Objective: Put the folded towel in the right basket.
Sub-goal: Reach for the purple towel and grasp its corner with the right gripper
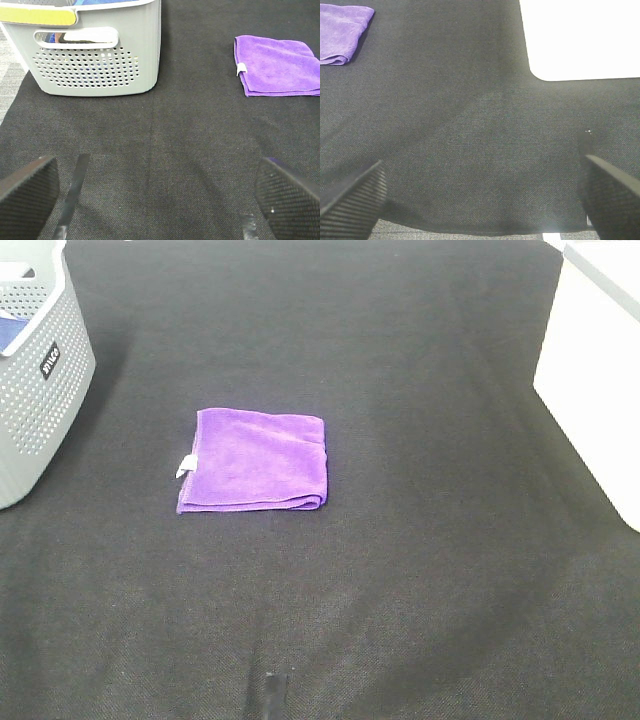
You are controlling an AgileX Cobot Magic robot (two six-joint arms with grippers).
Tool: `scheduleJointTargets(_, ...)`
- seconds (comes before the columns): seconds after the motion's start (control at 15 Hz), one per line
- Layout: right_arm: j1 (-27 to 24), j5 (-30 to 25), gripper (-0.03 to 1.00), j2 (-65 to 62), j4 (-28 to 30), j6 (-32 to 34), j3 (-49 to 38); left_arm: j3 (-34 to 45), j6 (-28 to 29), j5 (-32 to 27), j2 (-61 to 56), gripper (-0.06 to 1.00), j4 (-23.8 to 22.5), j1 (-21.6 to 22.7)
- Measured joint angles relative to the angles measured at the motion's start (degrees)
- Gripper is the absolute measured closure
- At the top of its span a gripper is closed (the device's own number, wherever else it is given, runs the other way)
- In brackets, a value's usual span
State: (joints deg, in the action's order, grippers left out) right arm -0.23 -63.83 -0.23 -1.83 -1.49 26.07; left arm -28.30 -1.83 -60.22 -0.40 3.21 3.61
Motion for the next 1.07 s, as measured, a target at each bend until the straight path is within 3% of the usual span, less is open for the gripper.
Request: scheduleJointTargets(1.07,0.0,0.0,-0.02,0.0,0.0,0.0,0.0,0.0,0.0,0.0,0.0,-0.05,0.0,0.0)
